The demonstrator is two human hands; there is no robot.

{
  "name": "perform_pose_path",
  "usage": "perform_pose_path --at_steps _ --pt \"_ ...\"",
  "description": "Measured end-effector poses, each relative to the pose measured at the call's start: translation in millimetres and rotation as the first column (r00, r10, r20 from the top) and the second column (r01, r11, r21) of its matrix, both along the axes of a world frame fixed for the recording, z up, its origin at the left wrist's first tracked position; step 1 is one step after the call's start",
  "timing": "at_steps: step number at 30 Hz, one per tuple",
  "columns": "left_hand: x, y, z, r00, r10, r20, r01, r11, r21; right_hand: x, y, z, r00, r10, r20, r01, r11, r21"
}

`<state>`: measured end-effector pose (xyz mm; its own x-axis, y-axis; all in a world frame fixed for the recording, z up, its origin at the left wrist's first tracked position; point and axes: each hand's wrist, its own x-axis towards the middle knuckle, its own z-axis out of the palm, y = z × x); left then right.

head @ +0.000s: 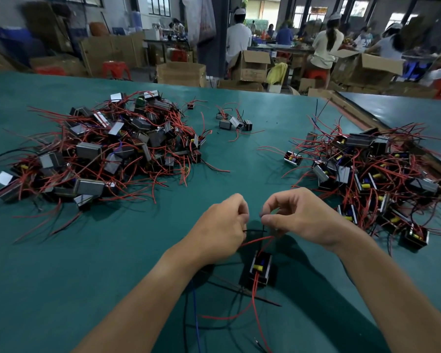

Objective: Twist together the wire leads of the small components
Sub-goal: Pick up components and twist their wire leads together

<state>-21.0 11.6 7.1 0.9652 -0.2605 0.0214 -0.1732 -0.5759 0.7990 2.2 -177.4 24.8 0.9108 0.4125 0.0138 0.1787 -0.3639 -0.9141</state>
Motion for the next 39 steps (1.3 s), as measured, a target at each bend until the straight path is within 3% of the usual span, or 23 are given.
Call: perform_pose_path --at_steps 2,8,12,17,28,39 --pt "0.8 0.6 -0.3 0.999 0.005 -0.041 -0.011 0.991 -0.132 0.6 -0.5 -1.3 1.000 -0.005 0.021 0.004 1.000 0.017" --pt "3.6 -2.2 -0.6 1.000 -0.012 -0.027 0.005 0.974 -0.225 0.4 1.3 0.3 0.999 0.032 0.021 -0.033 0.998 0.047" --pt "5.6 -2.3 -1.5 0.999 0.029 -0.032 -0.036 0.969 -0.245 1.4 1.6 0.7 0.998 0.058 0.026 -0.059 0.997 0.058" --pt "1.0 -3.5 1.9 0.987 -0.042 -0.155 -0.007 0.954 -0.299 0.7 3.0 1.3 0.999 0.023 0.034 -0.025 0.998 0.060" --pt "0.9 5.2 4.7 0.983 -0.118 -0.142 0.054 0.918 -0.392 -3.6 6.7 3.2 0.998 0.051 0.044 -0.054 0.996 0.070" --pt "3.5 7.8 1.7 0.986 -0.033 -0.163 -0.035 0.917 -0.397 -2.1 3.9 4.6 0.999 0.016 0.046 -0.018 0.999 0.031"
